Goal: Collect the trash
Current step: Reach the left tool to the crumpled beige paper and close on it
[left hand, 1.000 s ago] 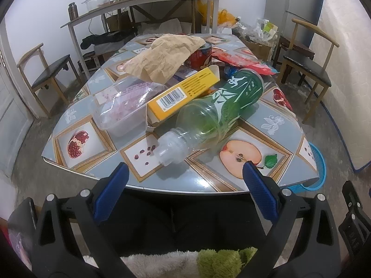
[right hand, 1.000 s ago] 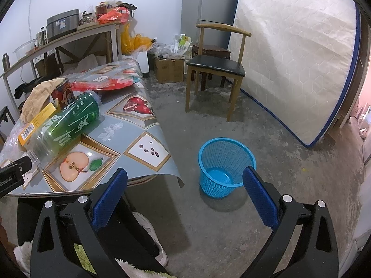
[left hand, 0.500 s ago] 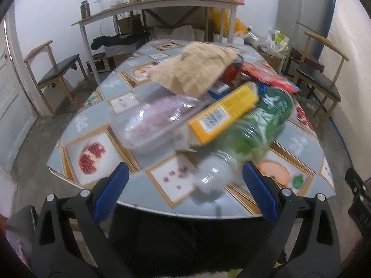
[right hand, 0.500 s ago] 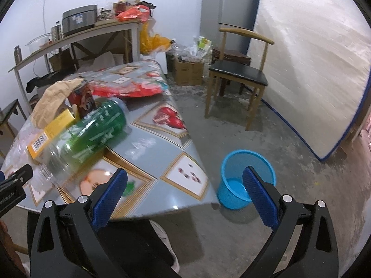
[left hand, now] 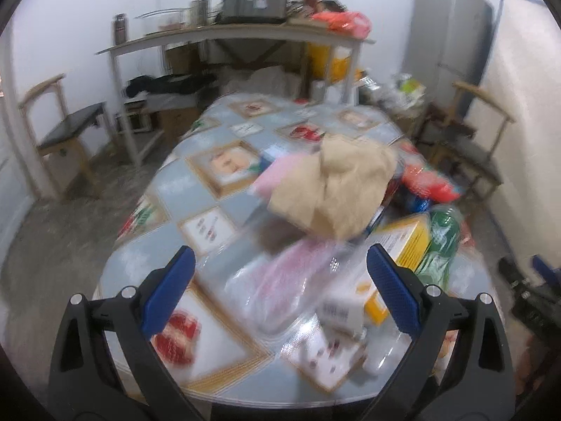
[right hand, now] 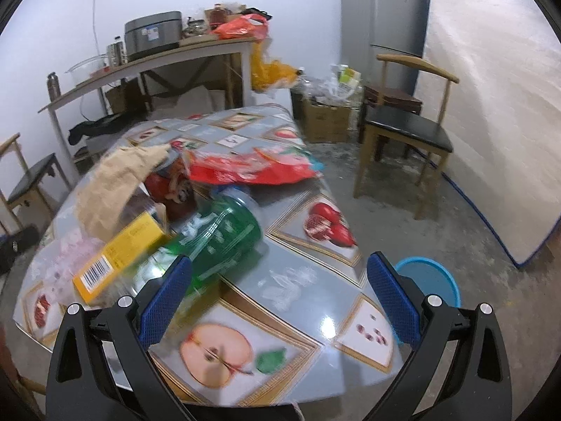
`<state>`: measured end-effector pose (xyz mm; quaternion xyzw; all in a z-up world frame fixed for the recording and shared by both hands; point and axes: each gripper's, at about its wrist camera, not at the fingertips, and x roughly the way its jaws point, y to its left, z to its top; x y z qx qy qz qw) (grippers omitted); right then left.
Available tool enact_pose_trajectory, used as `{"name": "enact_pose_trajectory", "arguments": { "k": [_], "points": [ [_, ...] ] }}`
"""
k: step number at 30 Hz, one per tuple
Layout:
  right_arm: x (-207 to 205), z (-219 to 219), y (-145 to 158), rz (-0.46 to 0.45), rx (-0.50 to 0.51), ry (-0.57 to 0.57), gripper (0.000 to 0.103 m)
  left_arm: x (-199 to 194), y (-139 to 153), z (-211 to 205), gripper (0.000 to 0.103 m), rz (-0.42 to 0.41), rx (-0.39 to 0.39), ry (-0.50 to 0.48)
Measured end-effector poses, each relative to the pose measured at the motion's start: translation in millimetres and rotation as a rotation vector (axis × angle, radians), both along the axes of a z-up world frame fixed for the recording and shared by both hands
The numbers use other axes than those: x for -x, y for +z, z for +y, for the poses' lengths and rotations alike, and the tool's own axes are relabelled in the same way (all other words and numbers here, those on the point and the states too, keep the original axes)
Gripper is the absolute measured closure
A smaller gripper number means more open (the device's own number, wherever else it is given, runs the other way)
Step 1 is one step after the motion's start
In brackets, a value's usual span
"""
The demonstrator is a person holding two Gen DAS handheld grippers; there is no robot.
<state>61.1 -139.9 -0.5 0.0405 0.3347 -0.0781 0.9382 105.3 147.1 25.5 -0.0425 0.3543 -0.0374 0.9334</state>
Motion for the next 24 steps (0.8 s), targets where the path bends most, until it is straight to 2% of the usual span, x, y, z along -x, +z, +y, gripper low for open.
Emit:
{"name": "enact_pose_trajectory", "arguments": {
  "k": [3, 5, 10, 15, 16, 17, 20, 24],
  "points": [
    [-10.4, 0.4, 2.8, -0.001, -0.025, 0.01, 0.006, -23.7, 11.2, 6.0, 0.009, -0.017, 0.093, -0.109],
    [-17.9, -0.5, 4.3, 0.002, -0.043, 0.013, 0.006, -42.0, 17.1, -0.6, 0.009, -0.008, 0.115, -0.178],
    [-35.6, -6.8, 3.8, 0.018, -0.088, 0.012, 0.006, -88.8, 13.8, -29.4, 0.009, 0.065, 0.121, -0.27],
    [-47.6, -15.4, 1.2, 0.034, -0.112, 0.008, 0.006, -125.1, -7.7, -56.4, 0.009, 0.17, 0.052, -0.29],
    [-49.4, -17.2, 0.9, 0.033, -0.113, 0.006, 0.006, -129.0, -11.4, -60.7, 0.014, 0.184, 0.031, -0.287],
    [-51.2, -19.5, 0.8, 0.032, -0.114, 0.002, 0.006, -131.2, -15.3, -63.8, 0.024, 0.196, 0.013, -0.289],
    [-56.6, -27.3, 1.6, 0.03, -0.125, -0.012, 0.006, -139.4, -29.2, -65.6, 0.043, 0.257, -0.021, -0.283],
    [-63.3, -38.3, 2.9, 0.027, -0.153, -0.023, 0.006, -139.8, -32.4, -61.9, 0.057, 0.248, -0.052, -0.274]
  ]
}}
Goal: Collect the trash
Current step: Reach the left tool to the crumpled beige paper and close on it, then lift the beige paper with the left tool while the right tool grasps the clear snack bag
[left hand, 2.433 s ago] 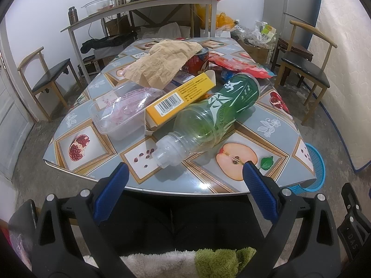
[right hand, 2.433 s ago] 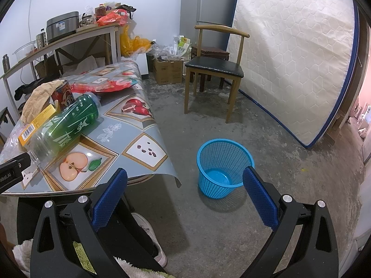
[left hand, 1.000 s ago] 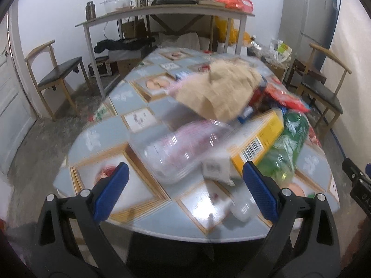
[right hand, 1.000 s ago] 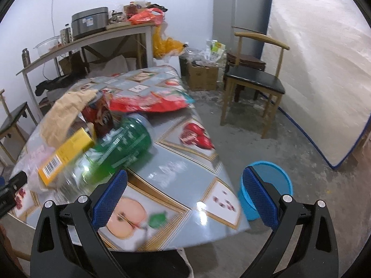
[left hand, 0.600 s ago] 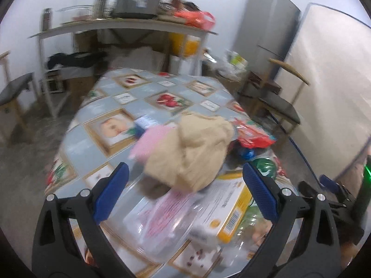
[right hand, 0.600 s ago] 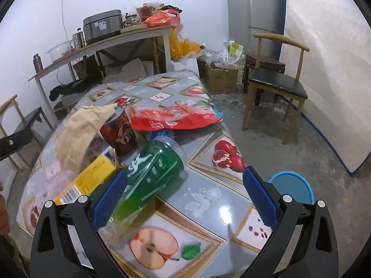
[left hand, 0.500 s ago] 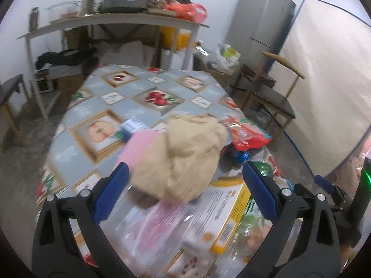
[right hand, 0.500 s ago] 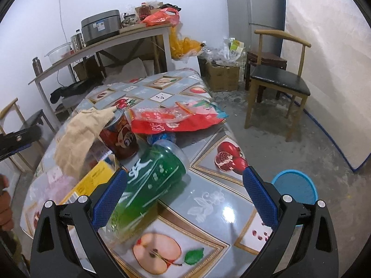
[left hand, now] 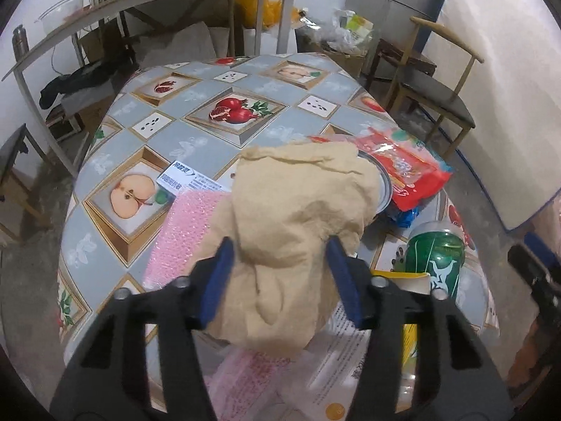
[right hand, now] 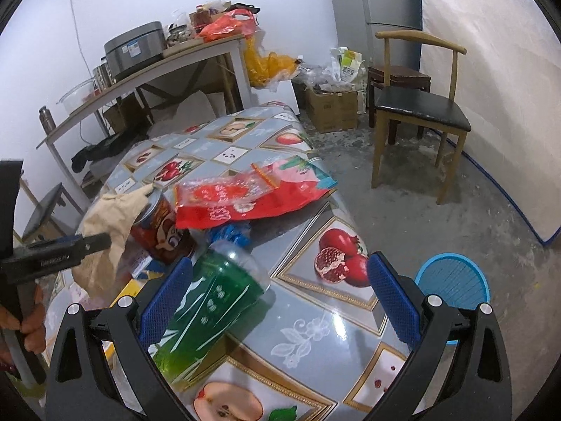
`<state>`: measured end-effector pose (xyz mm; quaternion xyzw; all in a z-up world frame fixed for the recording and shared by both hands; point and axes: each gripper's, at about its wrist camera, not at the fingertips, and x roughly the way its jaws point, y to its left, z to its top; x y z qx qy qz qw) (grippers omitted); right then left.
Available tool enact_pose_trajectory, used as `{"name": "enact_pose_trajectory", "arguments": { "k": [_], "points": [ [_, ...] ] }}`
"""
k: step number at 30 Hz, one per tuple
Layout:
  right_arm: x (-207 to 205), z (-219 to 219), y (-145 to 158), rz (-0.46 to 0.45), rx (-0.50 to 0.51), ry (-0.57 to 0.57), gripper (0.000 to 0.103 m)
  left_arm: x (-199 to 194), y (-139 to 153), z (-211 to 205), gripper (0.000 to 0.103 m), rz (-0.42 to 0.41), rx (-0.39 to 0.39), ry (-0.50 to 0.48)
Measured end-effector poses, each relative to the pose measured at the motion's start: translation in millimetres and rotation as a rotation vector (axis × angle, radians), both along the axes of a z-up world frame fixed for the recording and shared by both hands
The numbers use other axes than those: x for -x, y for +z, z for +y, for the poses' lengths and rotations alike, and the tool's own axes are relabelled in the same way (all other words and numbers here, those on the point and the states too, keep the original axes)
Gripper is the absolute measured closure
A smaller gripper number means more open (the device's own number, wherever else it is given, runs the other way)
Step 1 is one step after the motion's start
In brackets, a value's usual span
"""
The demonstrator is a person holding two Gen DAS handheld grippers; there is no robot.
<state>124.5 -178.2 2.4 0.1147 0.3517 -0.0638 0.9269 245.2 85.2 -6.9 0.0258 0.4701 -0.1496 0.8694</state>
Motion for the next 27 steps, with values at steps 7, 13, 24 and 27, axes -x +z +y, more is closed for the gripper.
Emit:
{"name": "enact_pose_trajectory", "arguments": {
  "k": [7, 13, 24, 27],
  "points": [
    [-11.2, -26.3, 1.0, 0.002, -0.124, 0.001, 0.006, 1.3, 2.1, 9.5, 0.086, 0.003, 0.008, 0.017],
    [-35.1, -57.2, 1.0, 0.0, -0.396, 0.054, 0.007, 8.6, 11.1, 16.1, 0.097, -0.03, 0.035, 0.036],
    [-131.3, -74.3, -46.1, 0.156, -0.92, 0.103, 0.034, 26.4, 31.0, 24.0, 0.099, -0.097, 0.096, 0.076],
    [-147.4, -71.2, -69.2, 0.232, -0.969, 0.061, 0.039, 29.6, 31.6, 24.2, 0.099, -0.099, 0.1, 0.077]
  ]
}}
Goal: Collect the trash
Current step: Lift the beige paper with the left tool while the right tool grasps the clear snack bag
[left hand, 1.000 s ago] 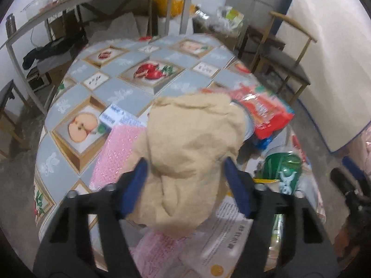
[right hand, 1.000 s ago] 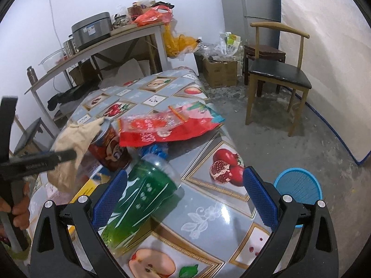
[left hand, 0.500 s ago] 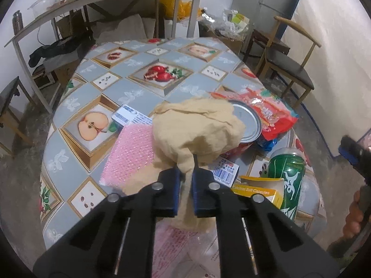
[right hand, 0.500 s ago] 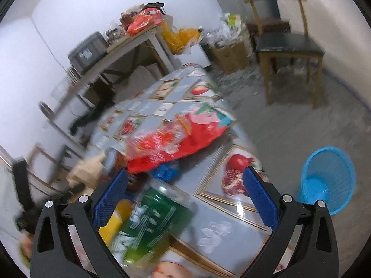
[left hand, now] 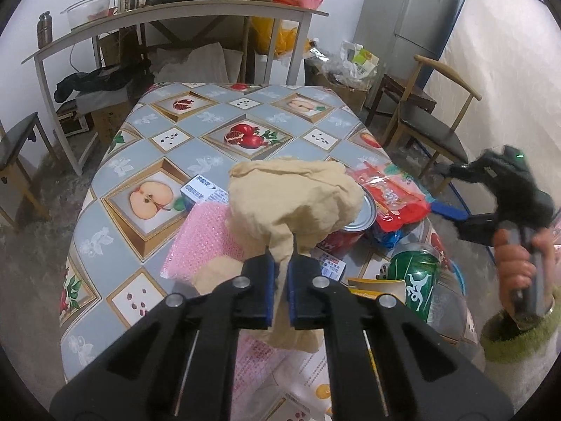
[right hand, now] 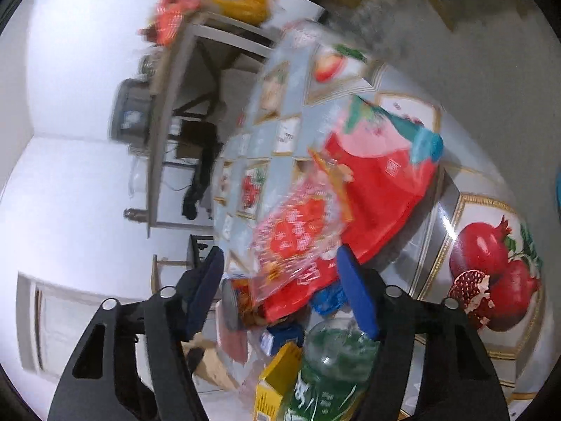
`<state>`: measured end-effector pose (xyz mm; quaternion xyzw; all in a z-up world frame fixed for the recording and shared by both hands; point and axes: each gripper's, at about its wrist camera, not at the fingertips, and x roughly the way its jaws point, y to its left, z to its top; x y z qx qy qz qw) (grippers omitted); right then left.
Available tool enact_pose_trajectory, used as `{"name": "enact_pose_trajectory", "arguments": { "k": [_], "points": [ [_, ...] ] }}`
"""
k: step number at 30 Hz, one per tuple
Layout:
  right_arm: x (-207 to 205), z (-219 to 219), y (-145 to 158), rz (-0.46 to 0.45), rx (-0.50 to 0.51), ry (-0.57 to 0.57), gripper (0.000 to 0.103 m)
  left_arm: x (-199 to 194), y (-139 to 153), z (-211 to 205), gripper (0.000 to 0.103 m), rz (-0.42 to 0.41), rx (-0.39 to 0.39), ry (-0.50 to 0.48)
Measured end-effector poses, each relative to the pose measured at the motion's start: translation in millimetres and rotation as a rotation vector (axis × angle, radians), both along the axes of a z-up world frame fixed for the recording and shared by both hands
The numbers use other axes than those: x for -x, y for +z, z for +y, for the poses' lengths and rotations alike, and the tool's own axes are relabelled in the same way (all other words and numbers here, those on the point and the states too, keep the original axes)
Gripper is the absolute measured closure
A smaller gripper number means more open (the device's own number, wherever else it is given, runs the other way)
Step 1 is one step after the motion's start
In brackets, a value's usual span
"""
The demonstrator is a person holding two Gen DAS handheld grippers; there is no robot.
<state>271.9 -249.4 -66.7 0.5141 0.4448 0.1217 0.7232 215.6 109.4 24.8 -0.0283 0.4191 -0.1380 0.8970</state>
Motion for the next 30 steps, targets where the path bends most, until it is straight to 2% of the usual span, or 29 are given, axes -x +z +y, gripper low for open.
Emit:
{"name": "enact_pose_trajectory", "arguments": {
  "k": [6, 13, 19, 22, 24, 27, 30],
  "points": [
    [-20.2, -3.1, -33.1, 0.115, -0.04, -0.03, 0.047, 3.6, 0.7, -0.4, 0.099, -0.002, 0.002, -0.004],
    [-38.5, -4.7, -50.1, 0.159, -0.058, -0.063, 0.053, 7.5, 2.5, 1.0, 0.099, -0.001, 0.012, 0.001],
    [-43.7, -5.3, -64.1, 0.198, -0.087, -0.084, 0.066, 7.9, 2.3, 1.9, 0.099, -0.001, 0.015, 0.001],
    [-41.0, -6.4, -70.9, 0.206, -0.106, -0.093, 0.077, 8.7, 3.3, 1.5, 0.099, 0.0, 0.016, 0.003],
    [-40.0, -7.1, -75.4, 0.209, -0.119, -0.093, 0.087, 8.6, 3.2, 1.6, 0.099, -0.001, 0.015, 0.002],
    [-37.1, -7.5, -77.7, 0.188, -0.151, -0.084, 0.094, 8.8, 3.6, 2.2, 0.099, -0.003, 0.015, 0.003],
    [-33.4, -9.8, -71.9, 0.135, -0.187, -0.082, 0.096, 10.1, 3.9, 3.9, 0.099, -0.006, 0.018, 0.012]
  ]
}}
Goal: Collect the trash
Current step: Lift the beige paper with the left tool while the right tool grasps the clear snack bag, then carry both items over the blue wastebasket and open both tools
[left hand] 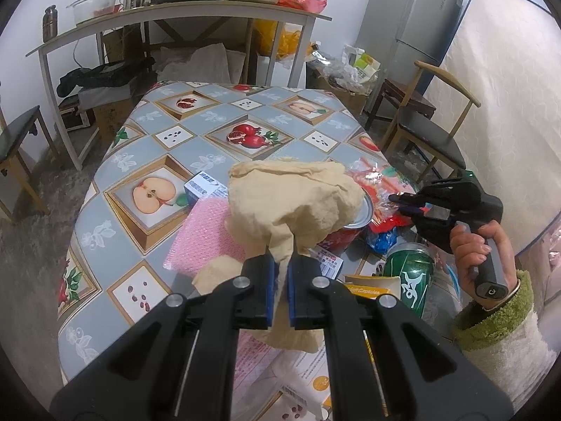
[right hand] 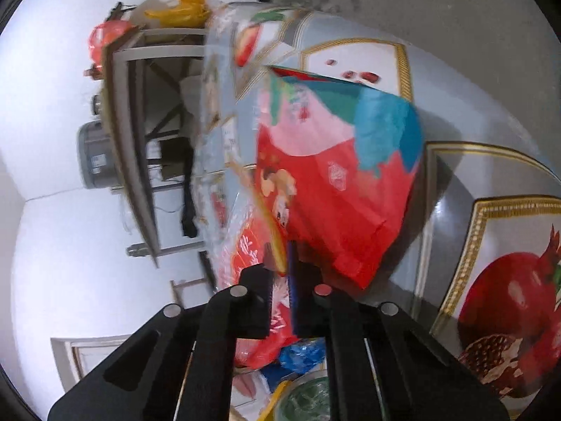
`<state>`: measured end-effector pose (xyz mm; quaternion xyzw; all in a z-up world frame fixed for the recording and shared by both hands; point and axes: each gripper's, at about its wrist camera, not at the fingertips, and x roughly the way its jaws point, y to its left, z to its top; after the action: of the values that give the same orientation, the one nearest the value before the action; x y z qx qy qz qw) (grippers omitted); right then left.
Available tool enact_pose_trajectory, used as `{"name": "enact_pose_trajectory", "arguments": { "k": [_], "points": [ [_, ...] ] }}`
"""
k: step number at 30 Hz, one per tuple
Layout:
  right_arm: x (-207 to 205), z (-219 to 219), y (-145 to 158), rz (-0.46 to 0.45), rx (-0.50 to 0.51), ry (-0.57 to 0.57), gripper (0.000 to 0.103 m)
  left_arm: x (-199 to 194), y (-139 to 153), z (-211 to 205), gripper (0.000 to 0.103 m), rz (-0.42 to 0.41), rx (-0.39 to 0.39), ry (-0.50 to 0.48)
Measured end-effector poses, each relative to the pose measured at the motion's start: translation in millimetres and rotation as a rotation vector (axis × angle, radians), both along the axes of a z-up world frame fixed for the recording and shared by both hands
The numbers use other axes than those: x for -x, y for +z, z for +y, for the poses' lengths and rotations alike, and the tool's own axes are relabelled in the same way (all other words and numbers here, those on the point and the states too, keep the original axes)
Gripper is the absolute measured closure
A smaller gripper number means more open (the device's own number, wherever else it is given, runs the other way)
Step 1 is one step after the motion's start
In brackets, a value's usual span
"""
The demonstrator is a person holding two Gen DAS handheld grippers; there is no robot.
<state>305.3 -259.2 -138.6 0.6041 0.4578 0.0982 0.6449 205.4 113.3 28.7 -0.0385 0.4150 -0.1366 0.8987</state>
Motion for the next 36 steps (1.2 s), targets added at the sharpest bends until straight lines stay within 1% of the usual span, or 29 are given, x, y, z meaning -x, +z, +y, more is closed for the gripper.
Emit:
{"name": "enact_pose_trajectory", "arguments": {
  "k": [7, 14, 18, 22, 25, 28, 29, 31, 34, 35, 36],
  "points": [
    [11.5, -7.7, 21.2, -0.114, -0.1, -0.004, 0.097, 4.1, 5.8, 2.9, 0.099, -0.015, 0.015, 0.013],
    [36.0, -23.9, 56.9, -0.237, -0.131, 0.007, 0.097, 13.6, 28.2, -5.5, 0.099, -0.065, 0.022, -0.001],
    [67.9, -49.4, 71.9, -0.304, -0.127, -0.021, 0.097, 19.5, 45.6, -24.6, 0.099, -0.1, 0.022, -0.044],
    [110.0, -90.8, 78.4, -0.342, -0.104, -0.095, 0.097, 21.8, 61.9, -60.8, 0.099, -0.114, 0.031, -0.134],
    [151.3, -128.6, 76.0, -0.348, -0.072, -0.191, 0.097, 19.6, 68.2, -108.7, 0.099, -0.101, 0.003, -0.25],
    [198.7, -169.8, 63.2, -0.32, -0.037, -0.315, 0.097, 14.5, 65.2, -156.0, 0.099, -0.056, -0.02, -0.359],
    [209.1, -178.5, 58.1, -0.308, -0.026, -0.344, 0.097, 11.3, 61.2, -182.6, 0.099, -0.023, -0.024, -0.419],
    [245.3, -203.7, 45.6, -0.261, 0.02, -0.43, 0.097, 7.3, 53.2, -225.0, 0.099, 0.04, -0.03, -0.505],
    [288.3, -230.2, 28.0, -0.181, 0.087, -0.535, 0.097, 1.8, 35.2, -282.0, 0.099, 0.135, -0.038, -0.606],
    [301.1, -237.4, 23.4, -0.152, 0.117, -0.567, 0.097, 0.0, 24.5, -310.0, 0.099, 0.179, -0.055, -0.643],
    [315.5, -245.5, 18.2, -0.117, 0.152, -0.602, 0.097, -1.7, 15.6, -329.4, 0.098, 0.214, -0.072, -0.666]
  ]
}}
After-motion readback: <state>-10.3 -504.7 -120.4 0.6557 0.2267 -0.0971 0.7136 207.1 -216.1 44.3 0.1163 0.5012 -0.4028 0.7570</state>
